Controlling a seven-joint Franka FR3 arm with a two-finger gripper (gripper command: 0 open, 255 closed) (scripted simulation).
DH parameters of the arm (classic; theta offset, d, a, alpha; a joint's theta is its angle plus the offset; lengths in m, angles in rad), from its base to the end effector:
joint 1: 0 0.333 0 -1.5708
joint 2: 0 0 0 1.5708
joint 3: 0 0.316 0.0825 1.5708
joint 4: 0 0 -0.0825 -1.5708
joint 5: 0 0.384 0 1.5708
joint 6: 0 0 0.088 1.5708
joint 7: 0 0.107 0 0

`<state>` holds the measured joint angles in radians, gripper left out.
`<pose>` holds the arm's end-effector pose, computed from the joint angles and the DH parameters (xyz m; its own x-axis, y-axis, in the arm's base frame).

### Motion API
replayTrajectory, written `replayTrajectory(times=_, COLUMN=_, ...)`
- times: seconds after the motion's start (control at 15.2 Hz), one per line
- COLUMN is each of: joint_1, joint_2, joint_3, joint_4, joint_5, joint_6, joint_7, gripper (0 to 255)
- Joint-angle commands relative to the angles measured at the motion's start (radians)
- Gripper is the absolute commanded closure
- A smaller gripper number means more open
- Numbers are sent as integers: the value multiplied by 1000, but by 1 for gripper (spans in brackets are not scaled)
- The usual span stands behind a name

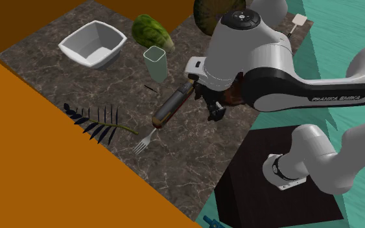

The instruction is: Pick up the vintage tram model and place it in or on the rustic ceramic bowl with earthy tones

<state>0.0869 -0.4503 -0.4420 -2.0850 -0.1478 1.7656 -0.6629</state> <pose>0.3960 -0.1953 0.5939 0.9308 0.3519 0.0989 0.3511 -0.9360 0.0262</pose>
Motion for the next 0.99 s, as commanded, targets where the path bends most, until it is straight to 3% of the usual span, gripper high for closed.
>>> replayTrajectory(times=0.0, joint_1=23, joint_2=77, joint_3=-62, joint_4=59, joint_5=28, joint_6=16, joint_7=-118, gripper=0)
replayTrajectory(times=0.33, joint_1=65, joint_2=317, joint_3=-205, joint_4=271, joint_5=172, joint_6=1, joint_7=-420, gripper=0)
replayTrajectory(times=0.53, joint_1=52, joint_2=462, joint_3=-254, joint_4=400, joint_5=279, joint_6=-33, joint_7=-576, gripper=0)
replayTrajectory(times=0.92, joint_1=53, joint_2=461, joint_3=-245, joint_4=319, joint_5=280, joint_6=47, joint_7=-577, gripper=0)
